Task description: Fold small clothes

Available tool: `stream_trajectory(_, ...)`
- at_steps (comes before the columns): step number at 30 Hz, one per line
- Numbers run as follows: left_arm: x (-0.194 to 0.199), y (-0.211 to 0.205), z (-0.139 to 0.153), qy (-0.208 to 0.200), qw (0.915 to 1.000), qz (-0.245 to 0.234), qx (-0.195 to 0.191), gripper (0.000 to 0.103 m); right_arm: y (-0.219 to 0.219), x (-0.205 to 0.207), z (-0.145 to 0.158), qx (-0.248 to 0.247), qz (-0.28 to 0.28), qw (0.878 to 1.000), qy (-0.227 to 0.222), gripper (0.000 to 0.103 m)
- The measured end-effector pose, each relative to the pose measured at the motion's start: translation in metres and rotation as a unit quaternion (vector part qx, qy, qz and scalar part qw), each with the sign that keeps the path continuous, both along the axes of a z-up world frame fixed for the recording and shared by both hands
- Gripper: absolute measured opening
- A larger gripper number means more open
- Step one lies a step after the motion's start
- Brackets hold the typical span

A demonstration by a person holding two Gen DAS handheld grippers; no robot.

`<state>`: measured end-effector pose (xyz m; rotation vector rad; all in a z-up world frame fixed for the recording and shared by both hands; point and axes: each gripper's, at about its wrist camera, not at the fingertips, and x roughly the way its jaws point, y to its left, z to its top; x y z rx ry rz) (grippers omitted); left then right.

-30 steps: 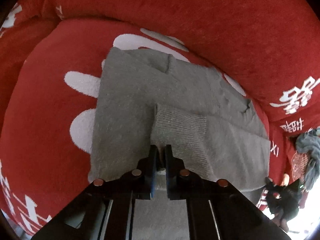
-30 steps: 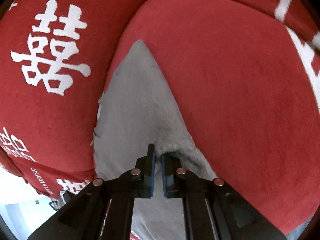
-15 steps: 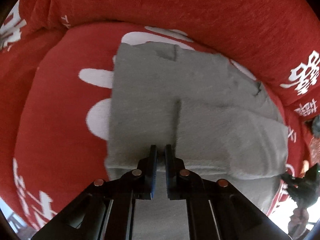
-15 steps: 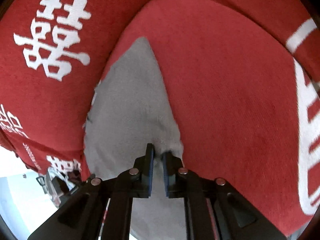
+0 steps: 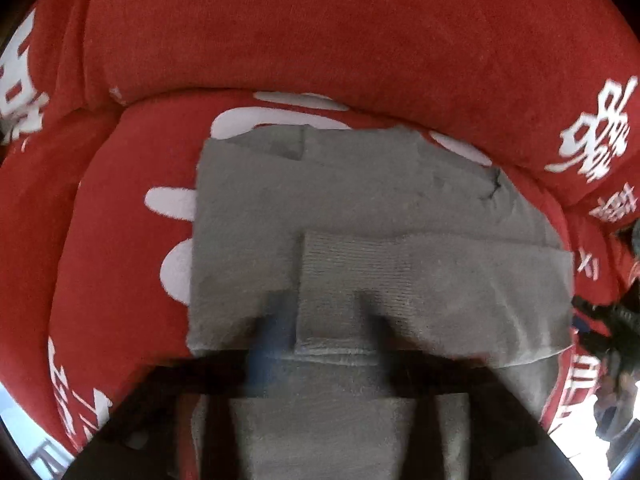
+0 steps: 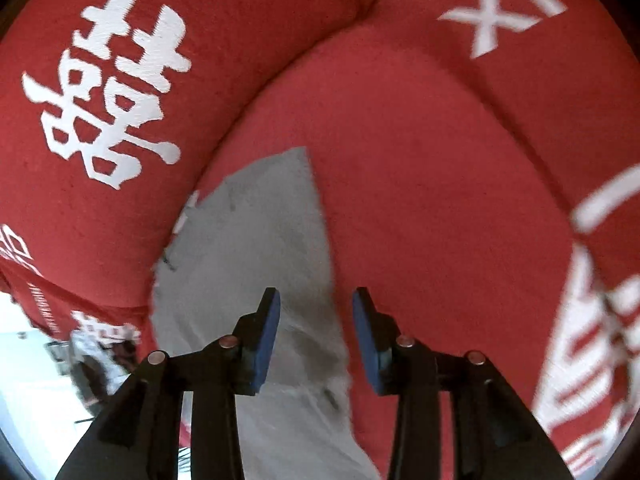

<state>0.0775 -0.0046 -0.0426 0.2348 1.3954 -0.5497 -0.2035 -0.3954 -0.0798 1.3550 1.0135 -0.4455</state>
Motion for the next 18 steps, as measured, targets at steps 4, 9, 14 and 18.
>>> stream_trajectory(4,-0.012,-0.02,-0.008,-0.022,0.9988,-0.039,0.021,0.074,0.002,0.018,0.008,-0.027,0.036,0.999,0.015,0.008)
stream_trajectory(9,-0.02,-0.021,-0.034,-0.026,0.9961,-0.055,0.064,0.074,0.007,0.034,0.022,-0.109,0.127,0.983,0.07,0.008)
stream_trajectory(14,-0.021,-0.017,-0.032,-0.027,0.9962,-0.055,0.062,0.074,0.001,0.018,0.019,-0.106,0.103,0.985,0.094,0.01)
stream_trajectory(18,-0.022,-0.02,-0.032,-0.027,0.9957,-0.058,0.067,0.074,0.011,0.005,0.038,-0.101,0.089,0.989,0.066,0.01)
